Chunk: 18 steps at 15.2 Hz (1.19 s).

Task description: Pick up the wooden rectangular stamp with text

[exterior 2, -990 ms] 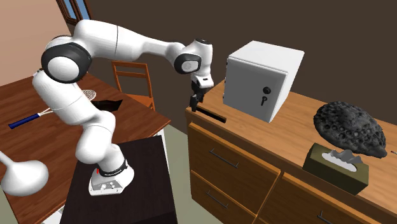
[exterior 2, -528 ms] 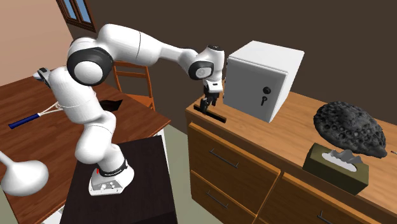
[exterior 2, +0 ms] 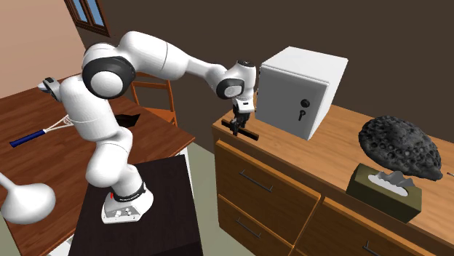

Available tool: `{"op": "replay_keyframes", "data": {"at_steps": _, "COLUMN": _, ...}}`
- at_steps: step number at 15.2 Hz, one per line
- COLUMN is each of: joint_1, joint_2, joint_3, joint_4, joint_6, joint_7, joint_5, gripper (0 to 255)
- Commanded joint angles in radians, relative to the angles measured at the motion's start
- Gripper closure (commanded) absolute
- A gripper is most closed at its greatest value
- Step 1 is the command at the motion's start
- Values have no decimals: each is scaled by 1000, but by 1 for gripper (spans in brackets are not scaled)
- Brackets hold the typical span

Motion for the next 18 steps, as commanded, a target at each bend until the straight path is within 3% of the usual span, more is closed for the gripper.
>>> {"op": "replay_keyframes", "data": {"at_steps": 1, "joint_1": 0, "joint_2": 1, "joint_3": 0, "joint_4": -1, "joint_6": 2, "joint_7": 0, "joint_5": 0, "gripper": 255}}
{"op": "replay_keyframes", "data": {"at_steps": 9, "joint_1": 0, "joint_2": 1, "joint_3": 0, "joint_4": -1, "joint_6": 2, "joint_7": 0, "joint_5": 0, "gripper": 255}}
{"op": "replay_keyframes", "data": {"at_steps": 18, "joint_1": -3, "joint_2": -44, "joint_3": -2, "joint_4": 74, "joint_6": -115, "joint_7": -8, "joint_5": 14, "gripper": 255}}
